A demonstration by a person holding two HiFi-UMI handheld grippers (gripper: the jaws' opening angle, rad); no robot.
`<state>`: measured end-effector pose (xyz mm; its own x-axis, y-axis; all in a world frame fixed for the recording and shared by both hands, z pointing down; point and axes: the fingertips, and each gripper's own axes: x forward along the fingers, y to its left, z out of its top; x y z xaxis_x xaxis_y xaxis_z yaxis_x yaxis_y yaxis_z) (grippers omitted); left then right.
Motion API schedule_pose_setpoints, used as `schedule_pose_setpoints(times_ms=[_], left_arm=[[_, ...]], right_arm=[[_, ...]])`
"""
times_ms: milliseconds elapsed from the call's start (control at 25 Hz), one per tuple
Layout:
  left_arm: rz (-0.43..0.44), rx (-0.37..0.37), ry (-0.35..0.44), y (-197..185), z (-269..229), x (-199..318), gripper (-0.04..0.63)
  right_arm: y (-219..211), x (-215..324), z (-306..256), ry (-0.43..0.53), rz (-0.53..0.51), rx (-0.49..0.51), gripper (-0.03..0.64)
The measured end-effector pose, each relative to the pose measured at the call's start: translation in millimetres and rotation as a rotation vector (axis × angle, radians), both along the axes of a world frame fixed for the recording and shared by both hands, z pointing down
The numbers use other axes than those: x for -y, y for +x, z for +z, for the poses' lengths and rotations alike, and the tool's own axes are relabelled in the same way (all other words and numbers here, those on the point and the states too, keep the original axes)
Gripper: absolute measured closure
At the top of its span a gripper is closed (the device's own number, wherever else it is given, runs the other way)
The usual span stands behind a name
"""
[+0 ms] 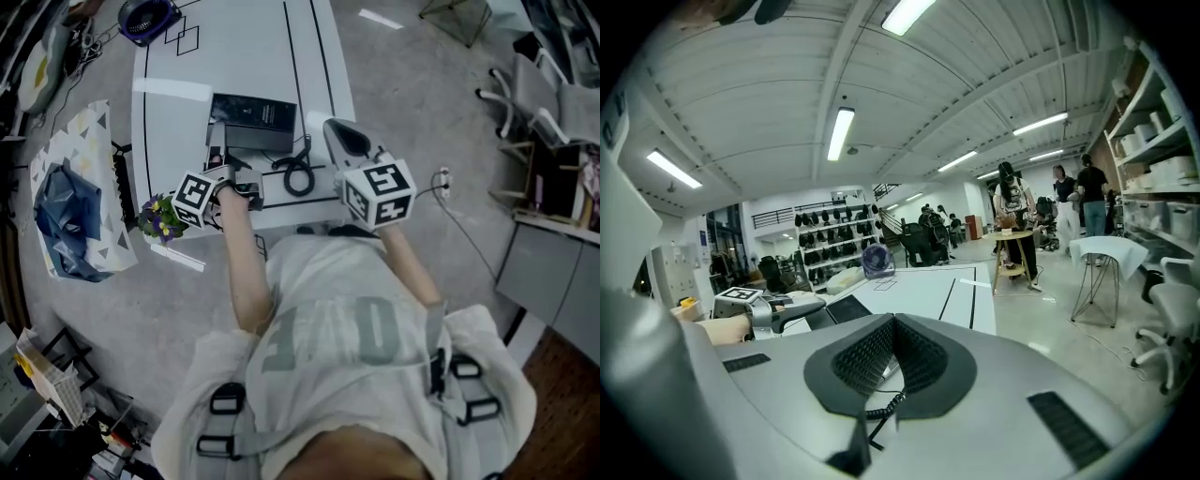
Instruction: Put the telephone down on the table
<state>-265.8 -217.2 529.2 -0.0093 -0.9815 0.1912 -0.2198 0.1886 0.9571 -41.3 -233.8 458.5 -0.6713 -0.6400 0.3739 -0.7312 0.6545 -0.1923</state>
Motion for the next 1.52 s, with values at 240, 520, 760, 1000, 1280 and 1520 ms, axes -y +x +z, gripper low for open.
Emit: schedule_pose_setpoints(times_ms=[240,520,760,1000,1280,1520], left_arm=[[-0.015,0.017,-0.013,-1,-7,-11,0.259],[-0.030,0.311,-0.077,-18,-38,-23,0.259],[-0.029,0.634,-0.067,-28,-95,-23,0.259],[-0.008,0.974,-0.020,-16,-151,-22,0.265],[-0.022,1.290,0.009,9,-190,-29,0.520],[-0.030,1.468,0.057,37,-209,-35,0.588]], right_arm=[[-11,-4,-6,0.013,-0.037,0.014,0.609],[-19,-6,-16,0.034,-0.061,0.037,0.609],[-21,-3,-25,0.057,-0.066,0.059,0.609],[-23,-2,-36,0.094,-0.061,0.078,0.609],[-26,-3,-38,0.107,-0.059,0.088,0.609],[-27,0,-41,0.118,-0.046,0.101,0.609]])
